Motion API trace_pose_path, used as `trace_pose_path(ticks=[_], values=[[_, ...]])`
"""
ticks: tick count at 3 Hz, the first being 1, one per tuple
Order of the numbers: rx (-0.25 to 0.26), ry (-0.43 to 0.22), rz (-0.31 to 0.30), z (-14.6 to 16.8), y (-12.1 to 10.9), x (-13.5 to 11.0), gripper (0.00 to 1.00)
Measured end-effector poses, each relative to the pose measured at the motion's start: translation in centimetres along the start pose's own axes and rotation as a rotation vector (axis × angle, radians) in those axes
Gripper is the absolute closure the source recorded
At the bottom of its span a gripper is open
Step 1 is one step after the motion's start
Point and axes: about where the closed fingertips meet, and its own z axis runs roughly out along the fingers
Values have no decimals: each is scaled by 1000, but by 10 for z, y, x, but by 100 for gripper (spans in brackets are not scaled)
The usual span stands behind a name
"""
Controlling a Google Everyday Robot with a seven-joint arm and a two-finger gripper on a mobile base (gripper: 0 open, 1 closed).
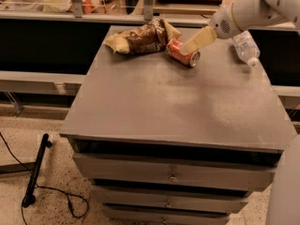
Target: Move coke can near brown chip bag
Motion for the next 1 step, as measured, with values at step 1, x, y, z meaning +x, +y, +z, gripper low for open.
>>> trace_pose_path(ticks=[1], values=[[31,-14,-46,-43,-5,-8,0]])
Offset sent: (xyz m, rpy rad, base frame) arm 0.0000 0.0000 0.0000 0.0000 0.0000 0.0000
